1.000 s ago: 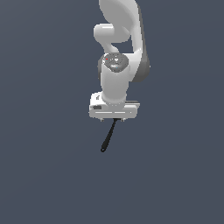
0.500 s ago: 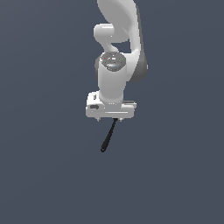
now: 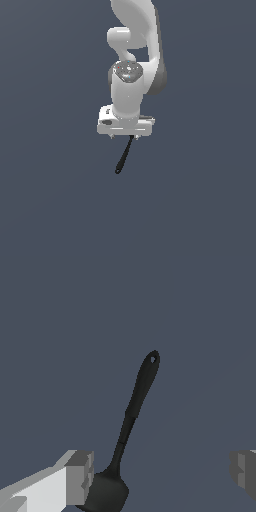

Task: Pick up the object and move it to a goal position.

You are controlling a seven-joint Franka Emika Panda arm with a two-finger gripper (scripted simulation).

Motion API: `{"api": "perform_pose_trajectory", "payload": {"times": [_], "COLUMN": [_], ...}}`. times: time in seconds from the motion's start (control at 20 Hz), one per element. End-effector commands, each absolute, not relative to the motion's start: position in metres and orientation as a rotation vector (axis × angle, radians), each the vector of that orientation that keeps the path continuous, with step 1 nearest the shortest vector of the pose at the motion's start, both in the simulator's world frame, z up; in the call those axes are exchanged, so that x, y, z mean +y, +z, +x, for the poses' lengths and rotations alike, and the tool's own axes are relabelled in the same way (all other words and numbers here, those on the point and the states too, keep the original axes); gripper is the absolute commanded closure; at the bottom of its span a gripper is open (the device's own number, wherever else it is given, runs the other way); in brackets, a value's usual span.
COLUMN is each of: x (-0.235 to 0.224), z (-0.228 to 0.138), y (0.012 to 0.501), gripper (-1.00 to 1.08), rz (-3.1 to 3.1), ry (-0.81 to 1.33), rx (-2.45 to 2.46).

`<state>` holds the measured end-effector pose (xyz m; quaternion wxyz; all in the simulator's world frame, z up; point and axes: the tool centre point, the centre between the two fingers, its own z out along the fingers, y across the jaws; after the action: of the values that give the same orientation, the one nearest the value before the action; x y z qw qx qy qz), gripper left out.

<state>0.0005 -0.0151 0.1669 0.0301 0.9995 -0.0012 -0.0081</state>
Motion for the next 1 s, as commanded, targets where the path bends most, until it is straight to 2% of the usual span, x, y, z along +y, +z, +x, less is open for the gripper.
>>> {"api": "perform_pose_trajectory", "payload": {"times": [0.0, 0.65, 0.95], "x": [-0.013, 0.006, 0.01], "z": [-0.002, -0.03, -0.04], "y": [0.16, 0.089, 0.071], "gripper": [-0.92, -0.92, -0.92], "rz": [3.086, 3.113, 3.109], "ry": [-0.024, -0.005, -0.001], "rx": [-0.029, -0.346, -0.441]}}
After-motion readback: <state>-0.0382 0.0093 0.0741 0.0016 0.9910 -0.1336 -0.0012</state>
